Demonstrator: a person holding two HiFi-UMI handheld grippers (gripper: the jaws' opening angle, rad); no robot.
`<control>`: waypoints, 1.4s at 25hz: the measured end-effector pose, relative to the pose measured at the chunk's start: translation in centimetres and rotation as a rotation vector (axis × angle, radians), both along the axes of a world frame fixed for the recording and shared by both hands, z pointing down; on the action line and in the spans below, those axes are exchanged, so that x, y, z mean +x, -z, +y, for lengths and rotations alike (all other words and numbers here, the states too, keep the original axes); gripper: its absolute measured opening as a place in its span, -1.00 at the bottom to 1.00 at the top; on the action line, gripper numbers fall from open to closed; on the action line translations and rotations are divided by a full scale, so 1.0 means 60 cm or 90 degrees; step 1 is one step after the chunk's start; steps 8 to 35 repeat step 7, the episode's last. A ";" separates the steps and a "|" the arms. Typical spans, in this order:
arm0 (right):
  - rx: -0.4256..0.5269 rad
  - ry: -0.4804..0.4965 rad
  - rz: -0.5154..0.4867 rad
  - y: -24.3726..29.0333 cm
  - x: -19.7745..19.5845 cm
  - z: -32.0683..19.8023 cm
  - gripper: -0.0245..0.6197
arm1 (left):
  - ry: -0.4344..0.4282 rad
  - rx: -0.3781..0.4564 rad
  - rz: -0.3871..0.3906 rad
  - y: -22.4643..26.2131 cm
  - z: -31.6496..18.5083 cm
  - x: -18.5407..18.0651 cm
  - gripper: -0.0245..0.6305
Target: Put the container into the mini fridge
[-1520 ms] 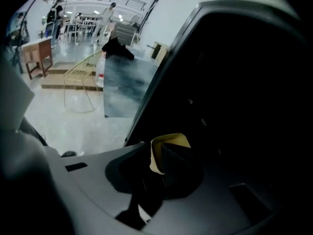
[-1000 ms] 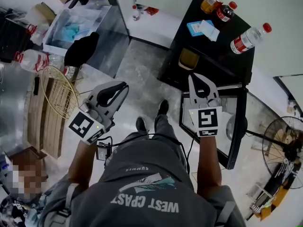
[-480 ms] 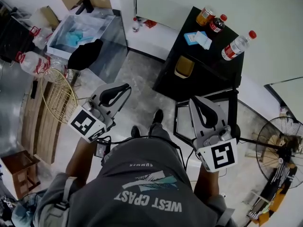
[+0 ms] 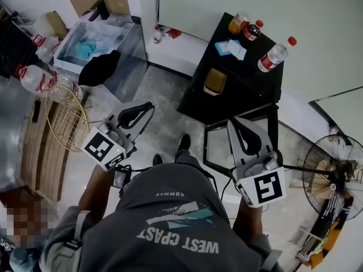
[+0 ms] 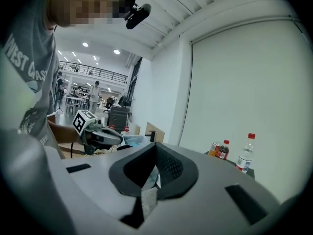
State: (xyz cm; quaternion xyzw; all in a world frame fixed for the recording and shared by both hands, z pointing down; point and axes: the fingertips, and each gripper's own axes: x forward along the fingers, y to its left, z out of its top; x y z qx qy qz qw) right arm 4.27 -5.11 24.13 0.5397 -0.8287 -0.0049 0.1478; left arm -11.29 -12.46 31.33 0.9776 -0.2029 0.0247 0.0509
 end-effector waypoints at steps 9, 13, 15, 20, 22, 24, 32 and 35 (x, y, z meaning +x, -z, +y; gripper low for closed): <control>-0.007 0.005 0.009 0.001 -0.001 0.014 -0.84 | 0.005 -0.001 -0.002 0.003 0.014 -0.006 -0.80; -0.007 0.005 0.009 0.001 -0.001 0.014 -0.84 | 0.005 -0.001 -0.002 0.003 0.014 -0.006 -0.80; -0.007 0.005 0.009 0.001 -0.001 0.014 -0.84 | 0.005 -0.001 -0.002 0.003 0.014 -0.006 -0.80; -0.007 0.005 0.009 0.001 -0.001 0.014 -0.84 | 0.005 -0.001 -0.002 0.003 0.014 -0.006 -0.80; -0.007 0.005 0.009 0.001 -0.001 0.014 -0.84 | 0.005 -0.001 -0.002 0.003 0.014 -0.006 -0.80; -0.007 0.005 0.009 0.001 -0.001 0.014 -0.84 | 0.005 -0.001 -0.002 0.003 0.014 -0.006 -0.80; -0.007 0.005 0.009 0.001 -0.001 0.014 -0.84 | 0.005 -0.001 -0.002 0.003 0.014 -0.006 -0.80; -0.007 0.005 0.009 0.001 -0.001 0.014 -0.84 | 0.005 -0.001 -0.002 0.003 0.014 -0.006 -0.80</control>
